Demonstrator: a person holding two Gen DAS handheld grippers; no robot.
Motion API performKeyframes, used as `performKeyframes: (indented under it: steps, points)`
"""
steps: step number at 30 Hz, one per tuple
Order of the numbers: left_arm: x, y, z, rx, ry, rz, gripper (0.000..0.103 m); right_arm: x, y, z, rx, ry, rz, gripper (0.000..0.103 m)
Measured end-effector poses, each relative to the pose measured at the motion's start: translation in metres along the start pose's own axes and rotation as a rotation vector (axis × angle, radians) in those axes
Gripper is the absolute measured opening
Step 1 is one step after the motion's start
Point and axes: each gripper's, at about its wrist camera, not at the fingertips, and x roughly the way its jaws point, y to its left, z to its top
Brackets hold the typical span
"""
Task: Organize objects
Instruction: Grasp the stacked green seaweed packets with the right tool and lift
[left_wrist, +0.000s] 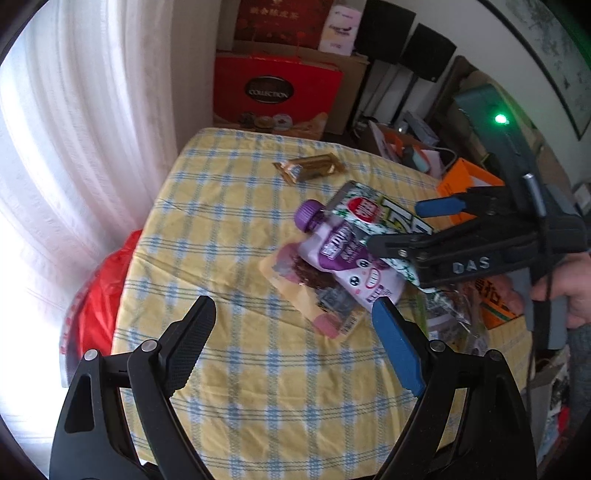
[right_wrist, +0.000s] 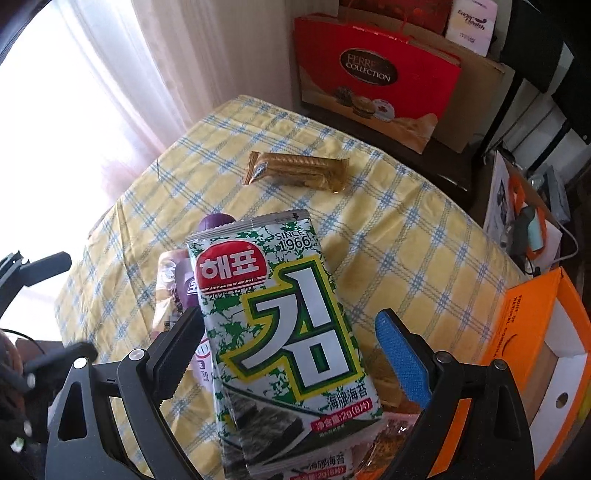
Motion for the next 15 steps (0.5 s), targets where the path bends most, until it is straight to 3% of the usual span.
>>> performKeyframes:
  steps: [1,4,10,15]
  points:
    - [0.0,-0.001,0.0,0.001,-0.003,-0.006,0.085,0.002,-0.001,0.001,0.011,0.011,0.006,0.093]
    - [-0.002,-0.003,-0.001,-0.003,-0.008,-0.016,0.084,0.006,-0.004,0.001,0.035,0.04,0.073,0.075]
    - [-0.002,-0.005,0.002,-0.025,0.013,-0.06,0.085,-0.005,-0.004,-0.004,0.068,-0.008,0.092,0.071]
    - [0.002,-0.016,0.005,-0.028,0.051,-0.096,0.086,-0.04,-0.015,-0.011,0.151,-0.098,0.123,0.071]
